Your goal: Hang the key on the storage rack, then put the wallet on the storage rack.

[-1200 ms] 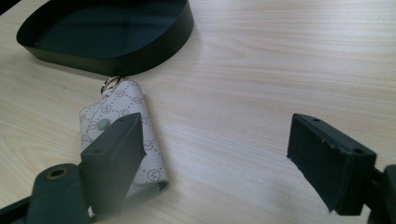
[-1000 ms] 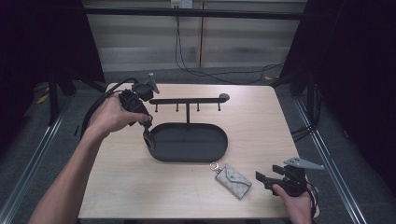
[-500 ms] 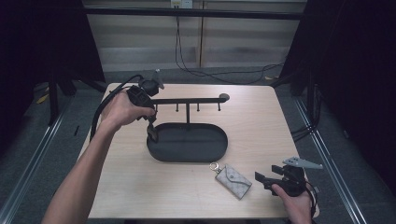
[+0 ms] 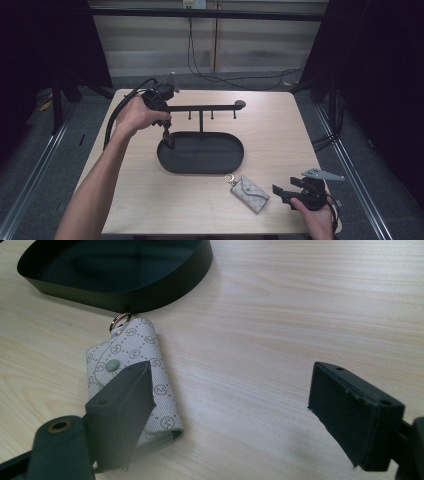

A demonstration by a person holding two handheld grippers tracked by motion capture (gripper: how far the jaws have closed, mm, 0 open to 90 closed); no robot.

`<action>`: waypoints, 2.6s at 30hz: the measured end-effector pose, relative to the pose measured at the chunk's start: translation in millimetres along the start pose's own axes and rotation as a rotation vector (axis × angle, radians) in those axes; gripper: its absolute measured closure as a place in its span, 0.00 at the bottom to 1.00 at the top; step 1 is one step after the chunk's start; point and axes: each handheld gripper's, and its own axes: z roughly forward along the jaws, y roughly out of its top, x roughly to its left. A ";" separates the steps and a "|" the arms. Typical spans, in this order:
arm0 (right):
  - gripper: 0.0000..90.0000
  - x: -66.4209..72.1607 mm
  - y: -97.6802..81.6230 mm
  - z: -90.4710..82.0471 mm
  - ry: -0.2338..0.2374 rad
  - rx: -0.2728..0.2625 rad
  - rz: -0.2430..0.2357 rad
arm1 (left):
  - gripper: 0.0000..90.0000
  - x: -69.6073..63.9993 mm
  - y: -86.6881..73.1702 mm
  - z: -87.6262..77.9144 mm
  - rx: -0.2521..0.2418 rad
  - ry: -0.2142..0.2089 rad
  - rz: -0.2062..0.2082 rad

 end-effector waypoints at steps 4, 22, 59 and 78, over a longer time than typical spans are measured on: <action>0.20 0.1 -0.1 -0.1 0.002 0.001 -0.001 | 0.79 1.0 2.0 2.0 -0.010 0.011 -0.013; 0.20 -0.9 0.6 1.8 -0.001 0.004 0.009 | 0.47 10.8 -12.5 5.0 -0.100 0.004 -0.093; 0.20 0.3 0.6 0.7 -0.016 0.000 0.000 | 0.25 -3.3 -132.5 28.5 -0.520 -0.083 -0.004; 0.20 3.0 0.3 0.5 -0.006 0.008 -0.020 | 0.26 -24.0 -198.6 70.9 -0.562 -0.168 0.009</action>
